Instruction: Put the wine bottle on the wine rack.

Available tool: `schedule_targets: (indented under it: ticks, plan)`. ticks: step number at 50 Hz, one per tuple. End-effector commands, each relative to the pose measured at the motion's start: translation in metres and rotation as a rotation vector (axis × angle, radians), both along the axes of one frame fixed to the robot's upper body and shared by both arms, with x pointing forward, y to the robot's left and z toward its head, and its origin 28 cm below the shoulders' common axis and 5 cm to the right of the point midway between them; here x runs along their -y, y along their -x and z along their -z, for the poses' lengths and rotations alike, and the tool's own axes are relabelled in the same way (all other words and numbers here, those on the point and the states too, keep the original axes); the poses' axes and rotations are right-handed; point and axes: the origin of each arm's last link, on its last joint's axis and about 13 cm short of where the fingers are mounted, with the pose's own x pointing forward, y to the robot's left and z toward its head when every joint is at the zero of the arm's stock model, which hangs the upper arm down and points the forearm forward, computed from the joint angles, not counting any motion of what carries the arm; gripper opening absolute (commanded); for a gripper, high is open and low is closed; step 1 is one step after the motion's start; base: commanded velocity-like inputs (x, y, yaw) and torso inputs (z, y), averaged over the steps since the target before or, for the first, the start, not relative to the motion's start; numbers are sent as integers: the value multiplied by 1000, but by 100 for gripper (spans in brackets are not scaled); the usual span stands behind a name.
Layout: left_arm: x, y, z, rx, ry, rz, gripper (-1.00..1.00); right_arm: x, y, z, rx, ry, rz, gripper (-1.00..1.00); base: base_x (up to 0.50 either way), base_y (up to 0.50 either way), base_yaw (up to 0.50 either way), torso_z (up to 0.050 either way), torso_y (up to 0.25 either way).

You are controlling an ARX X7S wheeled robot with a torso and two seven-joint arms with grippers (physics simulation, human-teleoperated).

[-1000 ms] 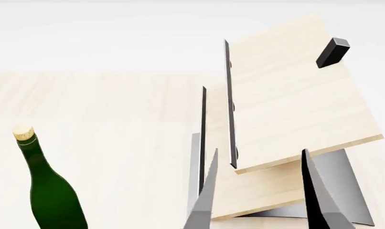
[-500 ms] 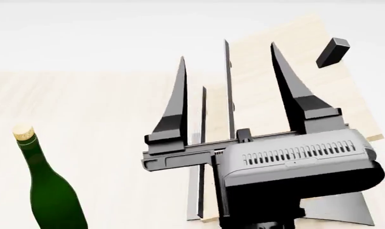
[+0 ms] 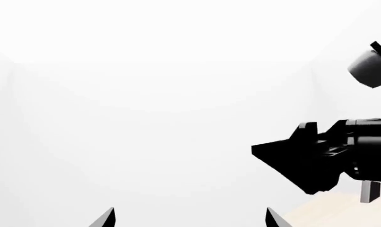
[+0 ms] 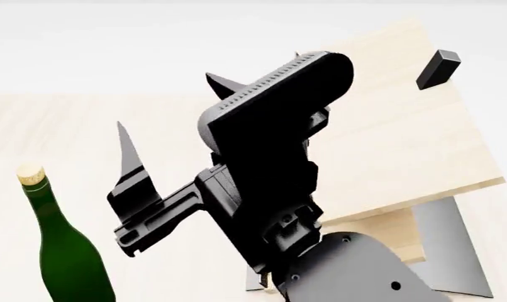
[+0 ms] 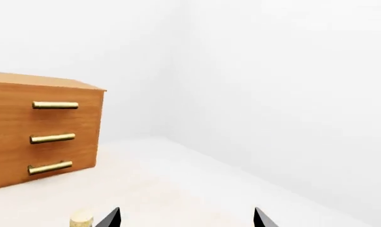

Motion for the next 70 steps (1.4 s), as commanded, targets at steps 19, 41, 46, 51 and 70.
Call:
schedule_targets:
  ticks: [19, 41, 46, 51, 70]
  plan:
    - [1, 0, -2, 1, 1, 5, 100, -5, -50, -23, -375, 84, -435, 100, 0, 0, 0, 0, 0]
    - [0, 0, -1, -1, 1, 2, 100, -18, -50, -12, -473, 112, -548, 100, 0, 0, 0, 0, 0]
    - [0, 0, -1, -1, 2, 2, 100, -19, -48, -12, -485, 111, -575, 100, 0, 0, 0, 0, 0]
    - [0, 0, -1, -2, 1, 4, 100, -22, -47, -10, -488, 116, -584, 100, 0, 0, 0, 0, 0]
    - [1, -1, 0, -3, 1, 7, 100, -44, -72, 18, -378, 75, -457, 100, 0, 0, 0, 0, 0]
